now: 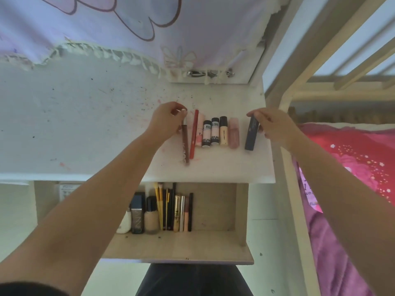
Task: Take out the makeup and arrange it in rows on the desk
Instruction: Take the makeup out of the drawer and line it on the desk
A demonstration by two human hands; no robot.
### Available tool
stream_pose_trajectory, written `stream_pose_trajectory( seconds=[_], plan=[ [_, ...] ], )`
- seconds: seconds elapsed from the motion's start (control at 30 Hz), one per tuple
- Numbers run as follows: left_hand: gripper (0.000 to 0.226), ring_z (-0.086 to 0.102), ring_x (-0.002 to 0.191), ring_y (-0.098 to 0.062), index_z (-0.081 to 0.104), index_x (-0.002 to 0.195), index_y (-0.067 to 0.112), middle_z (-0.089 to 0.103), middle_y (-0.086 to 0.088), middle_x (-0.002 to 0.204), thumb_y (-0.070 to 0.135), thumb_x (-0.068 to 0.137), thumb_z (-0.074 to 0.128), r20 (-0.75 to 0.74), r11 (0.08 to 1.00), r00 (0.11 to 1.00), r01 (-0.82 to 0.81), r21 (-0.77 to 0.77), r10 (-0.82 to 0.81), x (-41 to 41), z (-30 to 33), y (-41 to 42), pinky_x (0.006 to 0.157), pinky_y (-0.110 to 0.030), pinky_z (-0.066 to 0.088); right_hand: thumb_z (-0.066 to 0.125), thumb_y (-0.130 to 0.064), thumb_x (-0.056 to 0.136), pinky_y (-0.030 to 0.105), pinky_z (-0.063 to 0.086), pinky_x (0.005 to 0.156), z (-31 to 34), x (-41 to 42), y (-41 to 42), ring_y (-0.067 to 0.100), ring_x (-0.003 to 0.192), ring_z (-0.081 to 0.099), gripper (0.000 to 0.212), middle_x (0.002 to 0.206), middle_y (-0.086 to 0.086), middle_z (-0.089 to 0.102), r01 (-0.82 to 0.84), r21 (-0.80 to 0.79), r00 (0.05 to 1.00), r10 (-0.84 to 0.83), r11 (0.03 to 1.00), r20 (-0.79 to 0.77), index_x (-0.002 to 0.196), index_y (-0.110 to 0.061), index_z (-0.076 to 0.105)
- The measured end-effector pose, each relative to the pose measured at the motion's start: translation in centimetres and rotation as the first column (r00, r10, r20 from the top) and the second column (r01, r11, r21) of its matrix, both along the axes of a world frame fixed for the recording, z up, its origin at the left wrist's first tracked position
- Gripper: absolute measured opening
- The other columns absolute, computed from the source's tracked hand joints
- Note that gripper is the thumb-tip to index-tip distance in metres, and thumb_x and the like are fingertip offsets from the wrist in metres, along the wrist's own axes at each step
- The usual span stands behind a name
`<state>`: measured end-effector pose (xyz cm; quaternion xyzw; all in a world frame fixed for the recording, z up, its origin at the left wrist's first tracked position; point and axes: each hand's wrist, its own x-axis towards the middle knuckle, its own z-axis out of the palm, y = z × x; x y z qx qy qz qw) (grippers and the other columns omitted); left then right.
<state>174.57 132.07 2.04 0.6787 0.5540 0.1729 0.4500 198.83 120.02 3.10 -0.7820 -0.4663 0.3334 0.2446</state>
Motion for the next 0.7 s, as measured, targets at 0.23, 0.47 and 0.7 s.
stream_pose_trajectory(
  seconds=[0.23,0.47,0.7],
  plan=[
    [0.020,0.062,0.066,-0.014,0.062,0.108,0.014,0.065,-0.004,0.097,0.024,0.093,0.055,-0.052,0.999,0.998,-0.042,0.023,0.044,3.0,-1.7,-0.2,0.060,-0.021,0.051,0.040,-0.024,0.099,0.031,0.039,0.094,-2.3,-0.1,1.0,0.017,0.099,0.052,0.030,0.113,0.007,0.055,-0.001,0.042,0.986,-0.006,0.999,0.164,0.115,-0.021,0.065],
    [0.019,0.061,0.068,-0.014,0.057,0.111,0.017,0.062,0.001,0.094,0.024,0.095,0.050,0.002,0.999,0.999,-0.051,0.007,0.051,2.5,-0.8,-2.0,0.063,-0.023,0.054,0.043,-0.016,0.098,0.019,0.034,0.087,-1.4,-0.8,-0.5,0.023,0.099,0.054,0.030,0.121,0.014,0.049,0.068,0.075,0.981,-0.080,0.995,0.178,0.124,-0.013,0.058],
    [0.016,0.055,0.069,-0.001,0.057,0.093,0.029,0.060,0.014,0.079,0.037,0.091,0.043,-0.114,0.882,0.887,0.459,0.110,-0.448,-8.1,-3.1,-14.1,0.065,-0.023,0.052,0.040,-0.025,0.095,0.001,0.036,0.071,-2.6,-11.4,-11.4,-0.007,0.078,0.048,0.025,0.090,-0.012,0.055,-0.246,0.312,0.966,0.204,0.918,0.160,0.108,-0.017,0.060]
  ],
)
